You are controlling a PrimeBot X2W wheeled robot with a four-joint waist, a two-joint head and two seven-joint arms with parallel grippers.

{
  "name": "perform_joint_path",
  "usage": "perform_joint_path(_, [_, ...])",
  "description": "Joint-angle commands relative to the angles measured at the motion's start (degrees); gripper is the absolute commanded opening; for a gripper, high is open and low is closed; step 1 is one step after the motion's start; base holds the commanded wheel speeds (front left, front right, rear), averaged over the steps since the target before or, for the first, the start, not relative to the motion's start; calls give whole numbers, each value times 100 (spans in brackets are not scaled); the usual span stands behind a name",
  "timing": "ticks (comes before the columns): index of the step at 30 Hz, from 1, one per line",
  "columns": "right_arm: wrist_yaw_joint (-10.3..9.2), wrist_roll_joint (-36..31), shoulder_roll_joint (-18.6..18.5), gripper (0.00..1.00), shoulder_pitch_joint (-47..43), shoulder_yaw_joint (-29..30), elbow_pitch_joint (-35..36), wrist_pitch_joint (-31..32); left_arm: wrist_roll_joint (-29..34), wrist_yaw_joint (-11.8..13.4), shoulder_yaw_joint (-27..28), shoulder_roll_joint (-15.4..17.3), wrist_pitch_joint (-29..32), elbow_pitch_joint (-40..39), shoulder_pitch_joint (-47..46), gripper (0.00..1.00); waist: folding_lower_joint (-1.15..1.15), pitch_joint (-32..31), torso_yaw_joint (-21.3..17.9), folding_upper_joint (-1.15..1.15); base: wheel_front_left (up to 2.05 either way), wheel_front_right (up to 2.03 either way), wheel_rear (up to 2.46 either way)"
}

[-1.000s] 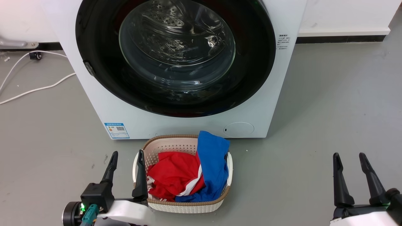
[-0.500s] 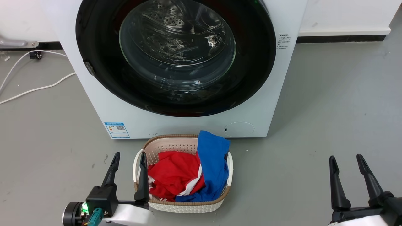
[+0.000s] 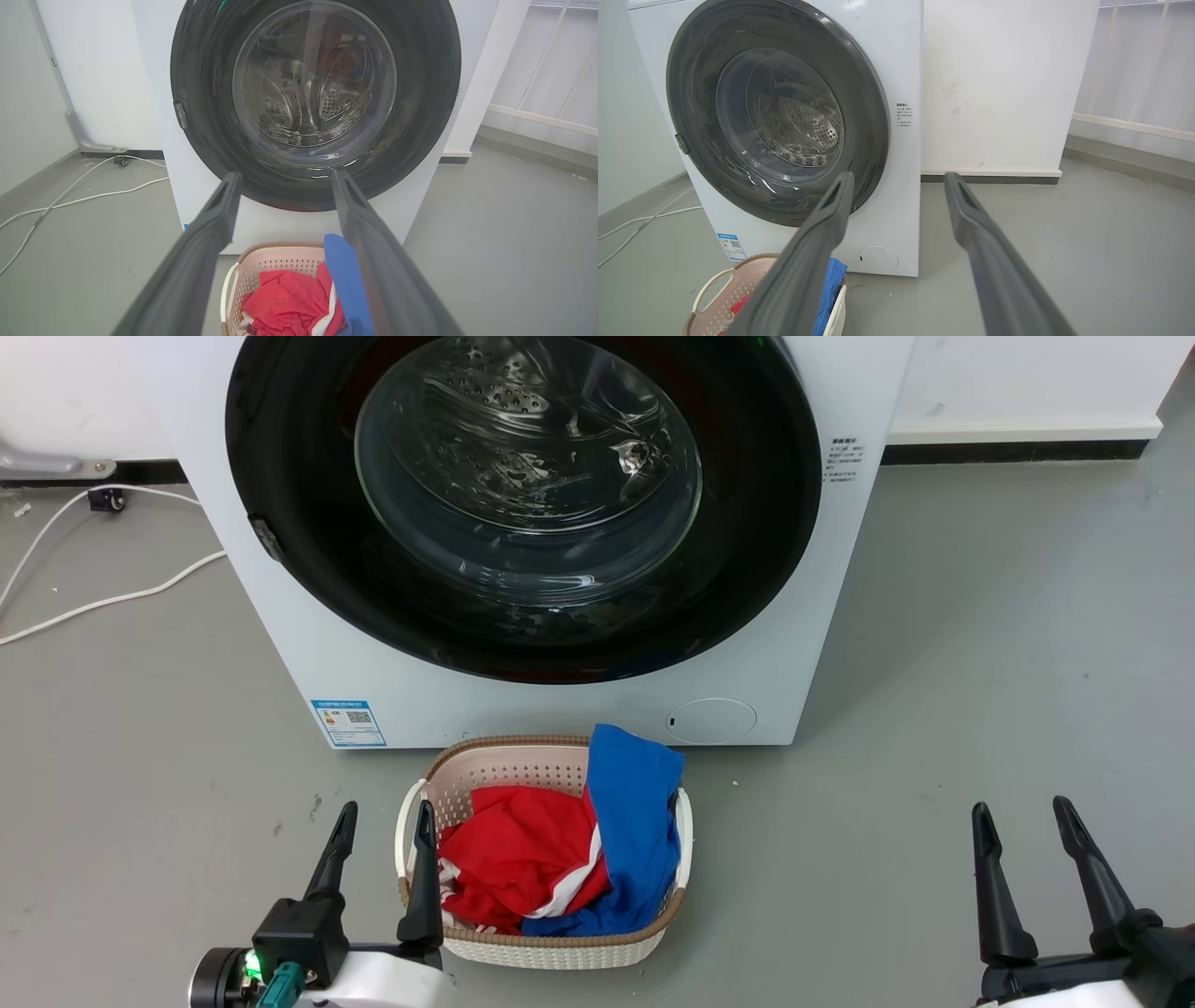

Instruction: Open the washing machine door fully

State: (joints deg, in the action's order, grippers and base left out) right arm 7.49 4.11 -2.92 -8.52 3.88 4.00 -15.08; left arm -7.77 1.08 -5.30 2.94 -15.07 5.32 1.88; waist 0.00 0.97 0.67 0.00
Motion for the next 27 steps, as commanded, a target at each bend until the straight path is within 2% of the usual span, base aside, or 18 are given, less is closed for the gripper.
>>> perform_joint_path(1, [0, 36, 7, 100, -52, -7, -13, -14, -30, 25, -7, -6, -16, 20, 40, 100, 0, 0, 4, 0, 0, 0, 0])
perform_joint_path(18, [0, 261, 7, 100, -51, -3, -106, -14, -95, 77, -11, -6, -16, 113, 46, 100, 0, -17, 4, 0, 0, 0, 0])
perform_joint_path(22, [0, 901, 6, 100, 18, 129, -139, -14, -80, 85, -10, -6, -16, 113, 40, 100, 0, -25, 9, 0, 0, 0, 0])
perform_joint_path(27, [0, 2315, 6, 100, 50, 149, -162, -14, -53, 89, -10, -6, -16, 117, 37, 100, 0, -40, 11, 0, 0, 0, 0])
